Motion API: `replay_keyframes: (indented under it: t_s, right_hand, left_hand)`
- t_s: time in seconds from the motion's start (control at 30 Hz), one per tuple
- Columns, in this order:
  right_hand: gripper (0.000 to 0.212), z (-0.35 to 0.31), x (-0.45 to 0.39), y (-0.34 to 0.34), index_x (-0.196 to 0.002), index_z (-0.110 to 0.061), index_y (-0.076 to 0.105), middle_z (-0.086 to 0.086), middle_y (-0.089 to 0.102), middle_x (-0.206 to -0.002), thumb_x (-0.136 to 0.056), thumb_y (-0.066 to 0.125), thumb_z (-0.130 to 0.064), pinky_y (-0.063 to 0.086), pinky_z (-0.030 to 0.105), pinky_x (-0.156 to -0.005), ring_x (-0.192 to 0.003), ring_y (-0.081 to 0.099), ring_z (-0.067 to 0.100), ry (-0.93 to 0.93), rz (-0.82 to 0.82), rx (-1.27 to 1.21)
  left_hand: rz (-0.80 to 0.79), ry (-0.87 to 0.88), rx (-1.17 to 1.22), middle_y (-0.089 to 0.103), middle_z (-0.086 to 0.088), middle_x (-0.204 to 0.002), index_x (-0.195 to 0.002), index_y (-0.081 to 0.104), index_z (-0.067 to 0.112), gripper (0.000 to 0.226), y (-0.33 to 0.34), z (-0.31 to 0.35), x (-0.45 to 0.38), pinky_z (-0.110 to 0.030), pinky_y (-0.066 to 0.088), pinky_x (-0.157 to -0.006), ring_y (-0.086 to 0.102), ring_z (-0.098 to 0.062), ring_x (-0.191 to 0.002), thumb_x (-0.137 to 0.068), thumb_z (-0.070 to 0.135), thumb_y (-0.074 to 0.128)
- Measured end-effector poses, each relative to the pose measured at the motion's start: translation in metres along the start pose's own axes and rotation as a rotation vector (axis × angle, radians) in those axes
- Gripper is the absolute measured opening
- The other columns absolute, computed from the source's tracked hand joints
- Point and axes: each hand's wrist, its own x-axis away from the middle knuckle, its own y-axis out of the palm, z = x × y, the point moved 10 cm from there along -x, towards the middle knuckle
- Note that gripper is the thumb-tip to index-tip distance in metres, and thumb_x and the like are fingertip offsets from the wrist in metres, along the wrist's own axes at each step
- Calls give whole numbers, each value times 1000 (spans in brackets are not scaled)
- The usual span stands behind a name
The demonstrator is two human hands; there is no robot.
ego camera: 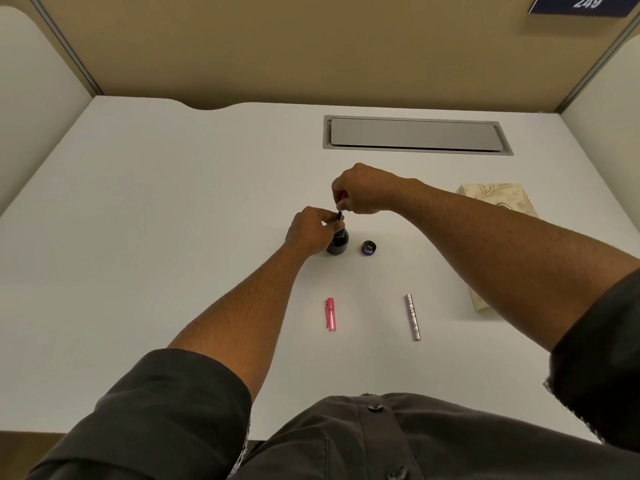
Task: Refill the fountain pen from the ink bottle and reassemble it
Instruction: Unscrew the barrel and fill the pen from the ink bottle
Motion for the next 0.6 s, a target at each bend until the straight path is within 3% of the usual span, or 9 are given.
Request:
replay_keyframes:
  t_s: [0.17, 0.3, 0.47, 0.6]
  right_hand:
    - [14, -1, 10, -11, -98, -13, 67, -3, 60, -85, -92, 62, -25, 46, 29, -70, -87, 60, 17, 9, 60, -38]
    - [15, 3, 22, -17, -96, -16, 67, -1, 61, -86, -91, 63, -29, 52, 34, -73, -87, 61, 19, 35, 109, -67]
    - [19, 12, 40, -13, -97, -14, 67, -1, 62, -84, -90, 64, -31, 43, 28, -65, -82, 58, 17, 65, 171, -124]
    - [17, 25, 61, -9, -90, -16, 69, -4, 64, -78, -89, 64, -32, 40, 23, -61, -75, 56, 11, 122, 270, -213]
  left_hand:
    - [-2, 19, -13, 65, -5, -123, -112, 71, 24, 26, -6, 9, 3, -28, 43, -80, 59, -20, -107, -87, 31, 66]
    - [-19, 66, -29, 61, -3, -129, -117, 68, 20, 29, -6, 20, 8, -28, 42, -88, 55, -20, -118, -89, 28, 64]
    - [-34, 150, -78, 60, -3, -129, -117, 67, 16, 27, -2, 34, 20, -34, 43, -100, 52, -20, -120, -92, 21, 61]
    - [34, 254, -179, 65, -2, -120, -113, 69, 16, 24, -3, 48, 29, -37, 47, -94, 58, -20, -110, -91, 20, 62]
